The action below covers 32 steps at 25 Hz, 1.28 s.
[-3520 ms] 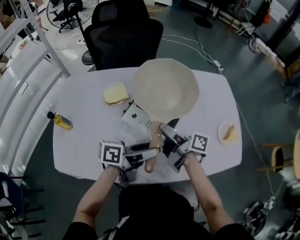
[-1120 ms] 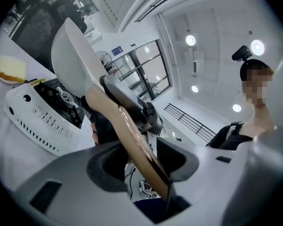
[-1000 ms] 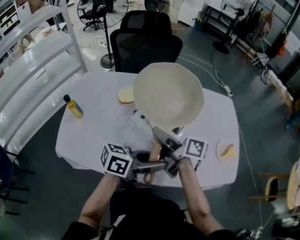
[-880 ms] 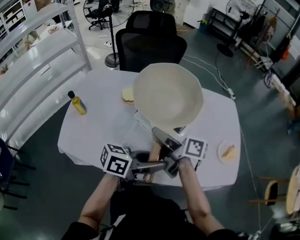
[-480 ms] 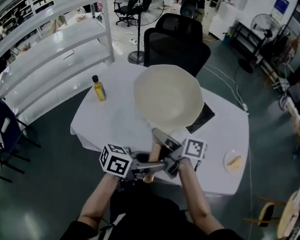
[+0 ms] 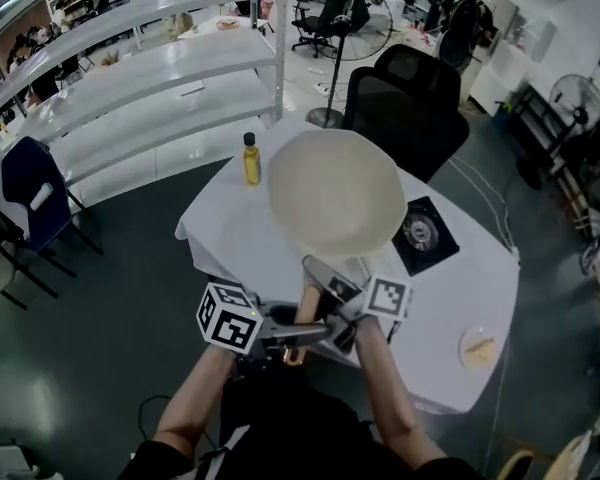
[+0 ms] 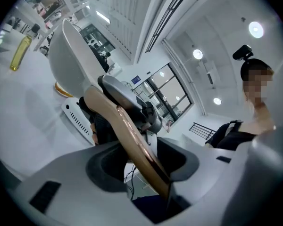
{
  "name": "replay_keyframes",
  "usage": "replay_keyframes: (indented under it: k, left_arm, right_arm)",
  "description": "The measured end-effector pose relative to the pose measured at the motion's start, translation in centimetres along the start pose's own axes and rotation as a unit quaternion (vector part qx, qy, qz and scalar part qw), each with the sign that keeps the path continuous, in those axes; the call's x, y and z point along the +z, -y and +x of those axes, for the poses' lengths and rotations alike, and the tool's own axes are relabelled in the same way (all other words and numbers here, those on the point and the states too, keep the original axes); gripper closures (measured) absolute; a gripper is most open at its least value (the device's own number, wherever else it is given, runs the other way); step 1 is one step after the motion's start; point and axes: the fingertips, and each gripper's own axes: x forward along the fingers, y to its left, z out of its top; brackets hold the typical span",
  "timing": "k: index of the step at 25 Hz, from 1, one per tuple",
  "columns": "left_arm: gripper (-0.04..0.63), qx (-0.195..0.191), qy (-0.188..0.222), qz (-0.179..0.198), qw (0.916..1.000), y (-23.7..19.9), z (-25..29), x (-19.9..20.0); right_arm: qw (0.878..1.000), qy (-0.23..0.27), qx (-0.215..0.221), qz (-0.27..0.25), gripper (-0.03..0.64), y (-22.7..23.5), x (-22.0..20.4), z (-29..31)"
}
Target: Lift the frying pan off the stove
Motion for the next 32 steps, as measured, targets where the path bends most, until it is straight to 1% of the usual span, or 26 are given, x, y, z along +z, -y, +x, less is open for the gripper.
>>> replay_keyframes:
  k: [5,9,12,16,21,28,32]
  left_arm:
    - [0.402,0.017,0.019,-0.002,0.9997,0.7,-2.5,-1.4]
    - [0.402,0.026,0.033,-0.005,0.9991,1.1,-3.7,-2.1]
    - [0.4,0.03,0.044,-0.009,0.9986,1.5,-4.5,-2.6]
    - [0.4,0.036,0.05,-0.012,0.998,1.2,-5.5,-3.3]
    - [0.4,0.043,0.057,-0.012,0.9974,1.2,-5.9,-3.4]
    - [0.399,0.046,0.062,-0.014,0.9969,1.1,-5.6,-3.3]
    - [0.397,0.046,0.062,-0.014,0.9969,1.1,-5.8,-3.4]
  right_arm:
    - [1.0,-0.026,0.005,0.006,0.388,-1.0,-3.0,1.8]
    - [0.999,-0.043,0.011,0.005,0.387,-1.7,-4.6,2.7]
    - [0.999,-0.053,0.008,0.001,0.383,-1.9,-5.6,3.2]
    - [0.998,-0.063,0.002,0.009,0.383,-1.6,-6.9,3.9]
    - [0.997,-0.075,0.01,0.006,0.383,-1.9,-7.3,4.5]
    - [0.996,-0.085,-0.002,0.006,0.383,-1.4,-7.3,4.2]
    - [0.996,-0.085,-0.001,0.012,0.383,-1.5,-7.5,4.4]
